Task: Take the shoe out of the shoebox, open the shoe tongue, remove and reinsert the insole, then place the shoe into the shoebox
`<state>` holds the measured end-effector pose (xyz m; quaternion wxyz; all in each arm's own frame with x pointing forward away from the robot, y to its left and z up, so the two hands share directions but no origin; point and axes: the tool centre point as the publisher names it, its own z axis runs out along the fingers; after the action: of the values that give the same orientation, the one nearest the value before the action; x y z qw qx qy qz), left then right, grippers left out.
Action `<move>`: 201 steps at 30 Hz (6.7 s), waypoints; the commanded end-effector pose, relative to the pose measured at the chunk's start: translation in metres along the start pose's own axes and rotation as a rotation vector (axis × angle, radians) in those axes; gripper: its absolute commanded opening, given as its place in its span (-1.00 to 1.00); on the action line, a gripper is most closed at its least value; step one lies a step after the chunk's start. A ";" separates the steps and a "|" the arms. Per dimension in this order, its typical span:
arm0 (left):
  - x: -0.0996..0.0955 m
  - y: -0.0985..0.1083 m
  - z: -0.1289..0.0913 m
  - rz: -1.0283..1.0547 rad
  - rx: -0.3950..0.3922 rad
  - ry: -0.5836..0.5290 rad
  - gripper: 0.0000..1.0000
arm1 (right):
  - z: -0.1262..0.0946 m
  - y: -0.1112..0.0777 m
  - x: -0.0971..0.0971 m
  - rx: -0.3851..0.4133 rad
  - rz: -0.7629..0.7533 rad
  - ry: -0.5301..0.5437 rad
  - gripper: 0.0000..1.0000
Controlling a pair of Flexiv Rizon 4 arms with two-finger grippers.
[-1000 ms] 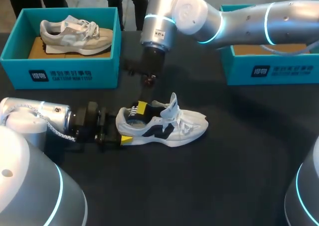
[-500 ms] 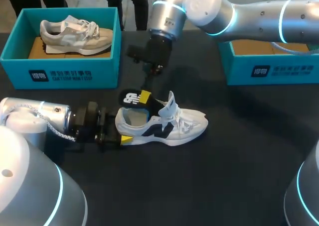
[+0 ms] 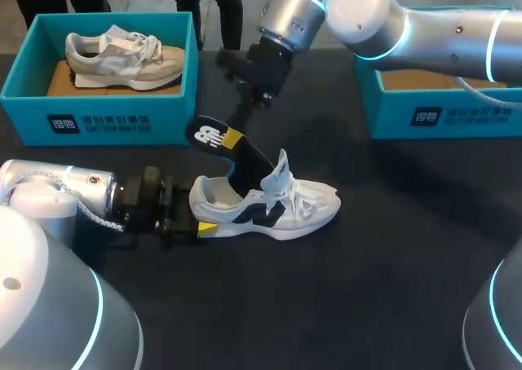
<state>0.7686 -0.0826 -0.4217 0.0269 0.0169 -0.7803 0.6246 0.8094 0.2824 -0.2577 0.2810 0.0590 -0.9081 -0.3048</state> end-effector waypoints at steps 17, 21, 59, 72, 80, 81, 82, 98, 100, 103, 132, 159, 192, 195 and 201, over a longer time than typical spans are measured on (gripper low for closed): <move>0.001 0.001 0.001 0.000 -0.001 -0.002 -1.00 | -0.062 0.024 0.001 -0.138 0.021 -0.322 -1.00; 0.001 0.001 0.001 0.000 -0.001 -0.002 -1.00 | -0.081 0.032 0.004 -0.150 0.021 -0.362 -1.00; 0.001 0.001 0.001 0.000 -0.001 -0.002 -1.00 | -0.128 0.058 0.013 -0.298 -0.002 -0.445 -1.00; 0.001 0.001 0.001 0.000 -0.001 -0.002 -1.00 | -0.187 0.084 0.049 -0.499 -0.009 -0.481 -1.00; 0.001 0.001 0.001 0.000 -0.001 -0.002 -1.00 | -0.204 0.108 0.077 -0.586 -0.019 -0.445 -1.00; 0.001 0.001 0.001 0.000 -0.001 -0.002 -1.00 | -0.206 0.111 0.081 -0.595 -0.018 -0.442 -1.00; 0.001 0.001 0.001 0.000 -0.001 -0.002 -1.00 | -0.208 0.113 0.084 -0.599 -0.017 -0.438 -1.00; 0.001 0.001 0.001 0.000 -0.001 -0.002 -1.00 | -0.220 0.135 0.148 -0.691 -0.018 -0.450 -1.00; 0.001 0.001 0.001 0.000 -0.001 -0.002 -1.00 | -0.220 0.133 0.151 -0.693 -0.009 -0.452 -1.00; 0.001 0.001 0.001 0.000 -0.001 -0.002 -1.00 | -0.220 0.135 0.152 -0.708 -0.033 -0.459 -1.00; 0.001 0.001 0.001 0.000 -0.001 -0.002 -1.00 | -0.220 0.105 0.191 -0.698 0.167 -0.376 -1.00; 0.001 0.001 0.001 0.000 -0.001 -0.002 -1.00 | -0.215 0.087 0.241 -0.918 0.395 -0.323 -1.00; 0.001 0.001 0.001 0.000 -0.001 -0.002 -1.00 | -0.201 0.106 0.312 -0.993 0.509 -0.274 -1.00; 0.001 0.001 0.001 0.000 -0.001 -0.002 -1.00 | -0.198 0.105 0.312 -0.997 0.512 -0.271 -1.00; 0.001 0.001 0.001 0.000 -0.001 -0.002 -1.00 | -0.198 0.106 0.311 -0.990 0.514 -0.270 -1.00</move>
<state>0.7686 -0.0825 -0.4220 0.0269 0.0170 -0.7804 0.6245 0.6635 0.1767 0.0827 0.2216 -0.3410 -0.6697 -0.6214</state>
